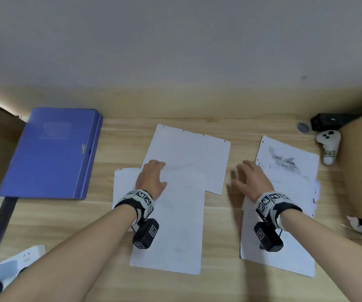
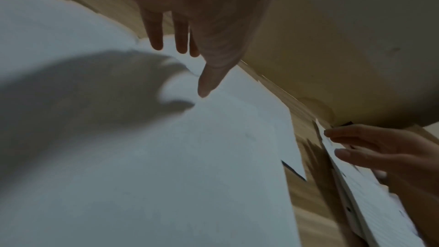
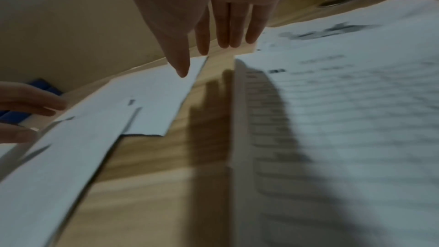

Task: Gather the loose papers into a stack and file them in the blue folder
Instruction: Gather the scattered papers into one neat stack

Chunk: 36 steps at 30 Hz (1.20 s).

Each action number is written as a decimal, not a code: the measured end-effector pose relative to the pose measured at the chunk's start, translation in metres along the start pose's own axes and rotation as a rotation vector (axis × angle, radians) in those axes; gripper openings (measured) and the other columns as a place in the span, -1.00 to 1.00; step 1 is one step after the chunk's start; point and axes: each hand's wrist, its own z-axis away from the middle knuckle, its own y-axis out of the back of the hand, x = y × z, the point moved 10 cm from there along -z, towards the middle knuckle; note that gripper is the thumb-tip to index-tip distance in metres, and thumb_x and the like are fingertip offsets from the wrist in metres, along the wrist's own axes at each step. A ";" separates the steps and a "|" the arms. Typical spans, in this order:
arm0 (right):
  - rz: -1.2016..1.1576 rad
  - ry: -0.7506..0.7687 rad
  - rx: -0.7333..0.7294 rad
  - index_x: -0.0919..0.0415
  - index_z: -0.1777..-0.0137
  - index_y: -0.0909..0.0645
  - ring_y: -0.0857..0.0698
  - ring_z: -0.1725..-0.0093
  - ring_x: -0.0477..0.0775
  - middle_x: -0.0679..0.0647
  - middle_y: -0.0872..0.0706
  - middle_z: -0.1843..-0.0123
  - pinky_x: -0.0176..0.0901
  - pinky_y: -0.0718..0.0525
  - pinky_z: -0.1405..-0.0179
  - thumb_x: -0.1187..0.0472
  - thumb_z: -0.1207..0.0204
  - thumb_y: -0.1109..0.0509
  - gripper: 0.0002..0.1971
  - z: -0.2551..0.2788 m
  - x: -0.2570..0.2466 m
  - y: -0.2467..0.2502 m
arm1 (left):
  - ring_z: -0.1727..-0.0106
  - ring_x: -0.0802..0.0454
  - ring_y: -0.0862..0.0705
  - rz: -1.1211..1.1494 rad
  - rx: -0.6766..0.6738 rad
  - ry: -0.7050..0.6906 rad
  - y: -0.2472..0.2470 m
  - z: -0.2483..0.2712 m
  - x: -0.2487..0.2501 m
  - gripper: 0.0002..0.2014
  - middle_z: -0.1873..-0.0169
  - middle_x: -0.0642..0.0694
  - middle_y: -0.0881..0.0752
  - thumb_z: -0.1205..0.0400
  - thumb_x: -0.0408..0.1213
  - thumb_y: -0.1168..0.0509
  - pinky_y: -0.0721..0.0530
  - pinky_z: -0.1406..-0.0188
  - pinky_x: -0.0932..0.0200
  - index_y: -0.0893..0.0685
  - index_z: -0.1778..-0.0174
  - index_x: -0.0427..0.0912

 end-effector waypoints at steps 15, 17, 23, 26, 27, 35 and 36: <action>0.090 -0.003 -0.094 0.22 -0.56 -0.32 -0.43 -0.49 0.30 0.21 -0.40 -0.54 0.13 -0.51 -0.37 0.08 -0.47 -0.50 -0.30 -0.136 -0.088 -0.010 | -0.28 -0.09 -0.43 -0.332 -0.163 0.013 -0.002 -0.040 -0.041 -0.18 -0.24 -0.06 -0.50 -0.29 0.08 -0.61 -0.40 -0.25 0.05 -0.39 -0.42 0.01; 0.130 -0.017 -0.105 0.17 -0.49 -0.39 -0.44 -0.45 0.29 0.20 -0.45 -0.47 0.11 -0.53 -0.29 0.06 -0.40 -0.56 -0.31 -0.145 -0.086 -0.010 | -0.26 -0.09 -0.44 -0.333 -0.171 0.018 -0.004 -0.041 -0.042 -0.21 -0.20 -0.03 -0.56 -0.30 0.08 -0.61 -0.40 -0.21 0.04 -0.40 -0.39 0.01; 0.153 -0.080 -0.223 0.11 -0.43 -0.55 -0.44 -0.40 0.26 0.18 -0.57 -0.34 0.12 -0.55 -0.32 -0.01 -0.36 -0.57 -0.38 -0.140 -0.072 -0.019 | -0.26 -0.09 -0.43 -0.348 -0.241 0.051 -0.008 -0.045 -0.043 -0.38 -0.17 -0.04 -0.56 -0.33 0.08 -0.61 -0.35 -0.06 0.07 -0.54 -0.22 -0.04; 0.064 -0.096 -0.203 0.16 -0.21 -0.66 -0.64 -0.10 0.23 0.20 -0.71 -0.15 -0.04 -0.60 0.01 0.13 -0.45 -0.48 -0.67 -0.124 -0.067 -0.020 | -0.33 -0.11 -0.40 -0.376 -0.281 0.064 -0.010 -0.047 -0.043 -0.41 -0.24 -0.06 -0.48 -0.35 0.09 -0.59 -0.36 -0.09 0.08 -0.61 -0.23 -0.04; 0.022 -0.114 -0.179 0.16 -0.15 -0.66 -0.65 0.01 0.21 0.18 -0.73 -0.09 -0.08 -0.57 0.10 0.17 -0.48 -0.43 -0.75 -0.116 -0.063 -0.018 | -0.35 -0.11 -0.41 -0.378 -0.291 0.067 -0.010 -0.047 -0.043 -0.40 -0.26 -0.06 -0.48 -0.36 0.09 -0.58 -0.38 -0.12 0.07 -0.60 -0.26 -0.04; -0.176 -0.144 -0.109 0.12 0.08 -0.64 -0.68 0.10 0.25 0.14 -0.74 0.14 -0.02 -0.59 0.20 0.24 -0.52 -0.35 -0.95 -0.058 -0.041 -0.007 | -0.23 -0.13 -0.63 -0.276 -0.320 0.090 -0.010 -0.027 -0.037 -0.44 -0.23 -0.10 -0.69 -0.48 -0.05 -0.53 -0.48 -0.21 0.03 -0.50 -0.34 -0.09; -0.184 -0.138 -0.114 0.09 0.10 -0.62 -0.67 0.10 0.23 0.12 -0.73 0.15 -0.06 -0.55 0.21 0.25 -0.52 -0.35 -0.95 -0.052 -0.042 -0.006 | -0.32 -0.12 -0.62 -0.287 -0.328 0.095 -0.011 -0.025 -0.037 -0.41 -0.30 -0.10 -0.67 -0.48 -0.04 -0.53 -0.51 -0.28 0.02 -0.53 -0.41 -0.08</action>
